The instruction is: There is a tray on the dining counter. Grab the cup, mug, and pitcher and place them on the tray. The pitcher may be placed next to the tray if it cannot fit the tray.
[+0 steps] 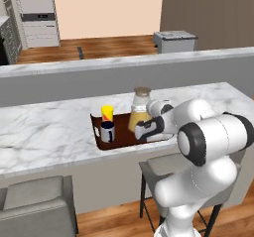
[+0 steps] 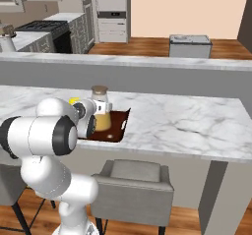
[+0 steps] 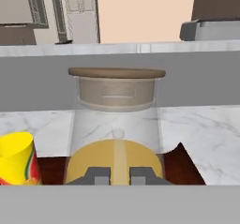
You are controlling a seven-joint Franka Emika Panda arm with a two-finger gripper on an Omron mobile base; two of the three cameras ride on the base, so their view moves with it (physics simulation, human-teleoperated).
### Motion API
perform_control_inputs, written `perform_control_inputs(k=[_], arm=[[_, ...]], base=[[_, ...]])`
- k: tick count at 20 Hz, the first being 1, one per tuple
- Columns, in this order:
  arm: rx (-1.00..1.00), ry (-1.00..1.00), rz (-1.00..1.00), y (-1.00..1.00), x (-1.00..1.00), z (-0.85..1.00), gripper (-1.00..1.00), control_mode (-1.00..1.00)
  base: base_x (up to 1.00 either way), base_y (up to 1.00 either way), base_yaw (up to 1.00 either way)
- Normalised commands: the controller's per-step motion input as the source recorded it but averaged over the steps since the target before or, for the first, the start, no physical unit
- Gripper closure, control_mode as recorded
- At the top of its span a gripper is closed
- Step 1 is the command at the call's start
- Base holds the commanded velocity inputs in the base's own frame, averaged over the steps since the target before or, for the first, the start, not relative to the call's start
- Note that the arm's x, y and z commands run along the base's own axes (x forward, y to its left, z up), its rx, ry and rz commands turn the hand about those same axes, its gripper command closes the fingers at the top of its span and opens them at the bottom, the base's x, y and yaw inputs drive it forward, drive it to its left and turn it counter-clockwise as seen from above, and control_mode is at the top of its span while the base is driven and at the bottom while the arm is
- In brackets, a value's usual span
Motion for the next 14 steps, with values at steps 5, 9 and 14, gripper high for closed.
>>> perform_control_inputs(k=[5, 9, 14], arm=[[0.0, 0.0, 0.0, 0.0, 0.03, -0.02, 1.0, -1.0], [0.0, -0.02, 0.0, 0.0, 0.21, -0.05, 1.0, -1.0], [0.0, 0.0, 0.0, 0.0, 0.04, -0.01, 1.0, -1.0]], base=[[0.0, 0.0, 0.0], [0.0, 0.0, 0.0], [0.0, 0.0, 0.0]])
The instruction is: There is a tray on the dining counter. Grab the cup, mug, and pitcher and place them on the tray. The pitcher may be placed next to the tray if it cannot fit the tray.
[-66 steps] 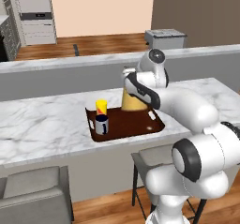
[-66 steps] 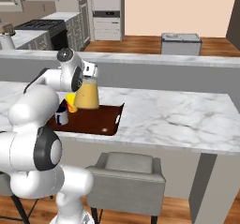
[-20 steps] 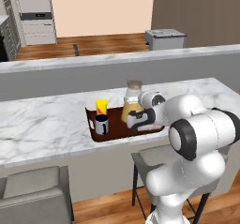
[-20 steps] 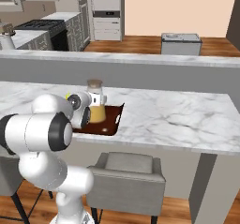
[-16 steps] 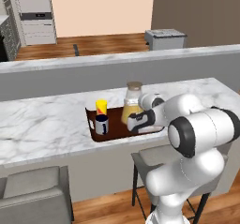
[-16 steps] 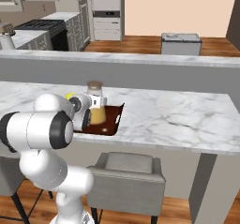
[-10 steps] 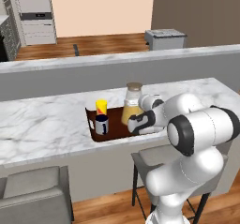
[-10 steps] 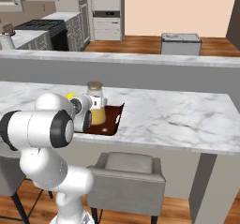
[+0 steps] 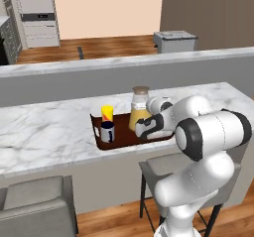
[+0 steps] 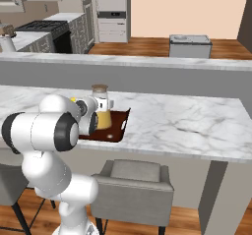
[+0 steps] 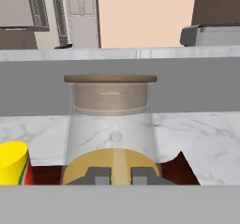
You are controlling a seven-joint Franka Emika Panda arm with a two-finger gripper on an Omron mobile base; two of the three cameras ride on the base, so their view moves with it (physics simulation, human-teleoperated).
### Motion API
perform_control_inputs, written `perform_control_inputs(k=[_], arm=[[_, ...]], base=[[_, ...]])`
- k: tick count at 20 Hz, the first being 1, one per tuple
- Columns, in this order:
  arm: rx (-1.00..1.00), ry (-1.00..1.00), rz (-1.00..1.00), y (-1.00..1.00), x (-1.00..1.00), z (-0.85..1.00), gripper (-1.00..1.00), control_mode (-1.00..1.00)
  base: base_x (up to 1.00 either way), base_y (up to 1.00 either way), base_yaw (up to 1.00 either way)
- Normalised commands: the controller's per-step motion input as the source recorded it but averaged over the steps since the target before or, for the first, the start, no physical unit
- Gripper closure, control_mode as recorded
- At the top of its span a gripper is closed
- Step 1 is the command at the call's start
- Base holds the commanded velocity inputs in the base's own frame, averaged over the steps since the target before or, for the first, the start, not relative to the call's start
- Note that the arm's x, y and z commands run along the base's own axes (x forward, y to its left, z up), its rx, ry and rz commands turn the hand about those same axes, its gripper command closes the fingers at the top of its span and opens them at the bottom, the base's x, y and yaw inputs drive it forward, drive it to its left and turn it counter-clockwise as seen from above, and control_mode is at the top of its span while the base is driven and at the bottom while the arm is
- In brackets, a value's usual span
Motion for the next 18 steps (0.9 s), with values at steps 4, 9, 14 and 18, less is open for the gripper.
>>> perform_control_inputs(k=[4, 9, 14, 18], arm=[[0.0, 0.0, 0.0, 0.0, 0.0, 0.0, 1.0, -1.0], [0.0, 0.0, 0.0, 0.0, 0.0, -0.06, 1.0, -1.0], [0.0, 0.01, 0.0, 0.0, 0.0, -0.42, 1.0, -1.0], [0.0, 0.0, 0.0, 0.0, 0.0, -0.25, 1.0, -1.0]], base=[[0.0, 0.0, 0.0], [0.0, 0.0, 0.0], [0.0, 0.0, 0.0], [0.0, 0.0, 0.0]])
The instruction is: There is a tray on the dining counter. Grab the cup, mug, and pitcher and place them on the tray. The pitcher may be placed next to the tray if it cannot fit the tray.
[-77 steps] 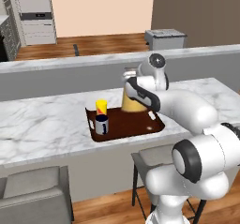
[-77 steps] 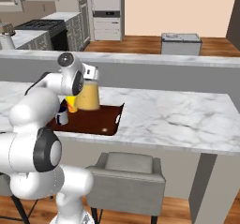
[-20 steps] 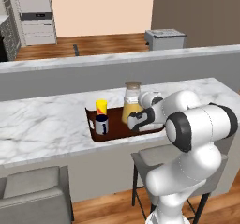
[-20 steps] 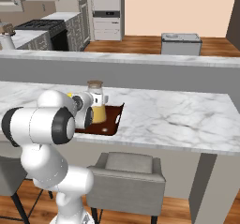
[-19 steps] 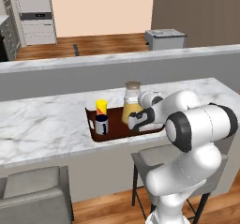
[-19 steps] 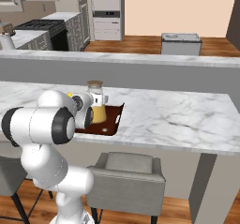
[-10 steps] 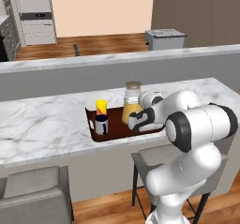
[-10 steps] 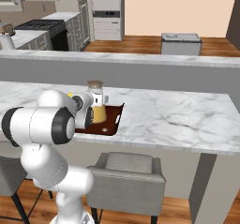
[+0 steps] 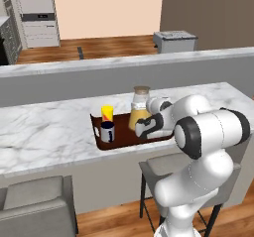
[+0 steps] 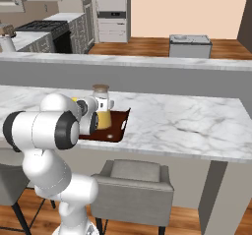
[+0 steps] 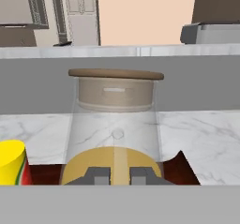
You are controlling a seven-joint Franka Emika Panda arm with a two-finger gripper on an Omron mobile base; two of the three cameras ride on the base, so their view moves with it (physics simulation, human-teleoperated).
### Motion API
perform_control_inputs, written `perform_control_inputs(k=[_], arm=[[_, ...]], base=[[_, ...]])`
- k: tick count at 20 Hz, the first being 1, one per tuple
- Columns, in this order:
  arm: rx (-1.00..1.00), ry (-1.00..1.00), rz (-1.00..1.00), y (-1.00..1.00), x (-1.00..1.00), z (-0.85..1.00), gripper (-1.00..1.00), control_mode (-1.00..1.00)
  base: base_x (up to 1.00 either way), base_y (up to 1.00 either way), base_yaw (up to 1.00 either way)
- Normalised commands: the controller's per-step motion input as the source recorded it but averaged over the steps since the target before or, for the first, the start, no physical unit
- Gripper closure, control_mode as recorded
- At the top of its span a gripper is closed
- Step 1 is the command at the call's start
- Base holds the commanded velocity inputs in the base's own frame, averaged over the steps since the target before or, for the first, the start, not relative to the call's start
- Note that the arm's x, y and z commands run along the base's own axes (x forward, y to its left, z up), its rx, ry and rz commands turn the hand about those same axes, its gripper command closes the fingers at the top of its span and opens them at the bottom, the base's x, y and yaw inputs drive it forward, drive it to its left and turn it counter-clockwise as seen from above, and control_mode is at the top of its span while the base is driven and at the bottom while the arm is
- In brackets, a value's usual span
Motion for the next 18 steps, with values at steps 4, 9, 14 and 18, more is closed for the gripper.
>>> perform_control_inputs(k=[4, 9, 14, 18], arm=[[0.0, 0.0, 0.0, 0.0, 0.0, 0.0, 1.0, -1.0], [0.0, 0.0, 0.0, 0.0, 0.0, 0.0, 1.0, -1.0], [0.0, 0.0, 0.0, 0.0, 0.0, 0.0, 1.0, -1.0], [0.0, 0.0, 0.0, 0.0, 0.0, 0.0, -1.0, -1.0]], base=[[0.0, 0.0, 0.0], [0.0, 0.0, 0.0], [0.0, 0.0, 0.0], [0.0, 0.0, 0.0]])
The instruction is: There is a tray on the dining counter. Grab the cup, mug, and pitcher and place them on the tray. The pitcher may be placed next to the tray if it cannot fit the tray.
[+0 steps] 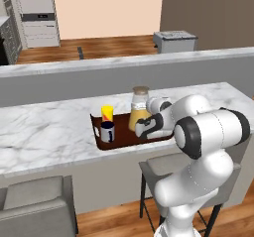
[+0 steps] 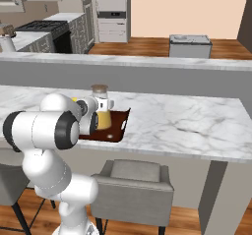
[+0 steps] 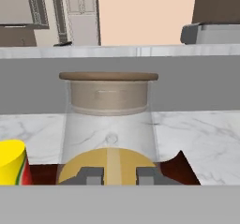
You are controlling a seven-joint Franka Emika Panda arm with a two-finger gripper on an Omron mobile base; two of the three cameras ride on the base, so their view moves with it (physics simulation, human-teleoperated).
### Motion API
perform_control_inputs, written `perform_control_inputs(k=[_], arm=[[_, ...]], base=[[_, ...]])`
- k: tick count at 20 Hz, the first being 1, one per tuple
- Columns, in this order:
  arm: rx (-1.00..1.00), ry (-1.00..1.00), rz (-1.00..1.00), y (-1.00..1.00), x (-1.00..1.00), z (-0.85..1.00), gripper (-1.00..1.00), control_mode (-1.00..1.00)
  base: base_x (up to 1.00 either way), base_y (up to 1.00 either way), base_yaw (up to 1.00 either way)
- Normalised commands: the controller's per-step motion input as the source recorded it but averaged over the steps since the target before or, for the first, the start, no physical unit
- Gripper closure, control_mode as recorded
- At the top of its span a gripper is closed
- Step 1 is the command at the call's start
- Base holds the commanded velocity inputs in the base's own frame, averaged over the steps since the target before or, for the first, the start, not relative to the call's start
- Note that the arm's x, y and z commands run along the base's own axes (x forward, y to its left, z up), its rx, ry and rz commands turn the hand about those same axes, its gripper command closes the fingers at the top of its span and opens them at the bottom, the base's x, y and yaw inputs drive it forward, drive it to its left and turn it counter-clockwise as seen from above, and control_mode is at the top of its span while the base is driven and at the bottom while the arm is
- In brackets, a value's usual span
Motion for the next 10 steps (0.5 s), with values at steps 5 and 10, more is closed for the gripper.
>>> perform_control_inputs(k=[5, 10], arm=[[0.0, 0.0, 0.0, 0.0, 0.0, 0.0, -1.0, -1.0], [0.0, 0.0, 0.0, 0.0, 0.0, 0.0, -1.0, -1.0]], base=[[0.0, 0.0, 0.0], [0.0, 0.0, 0.0]])
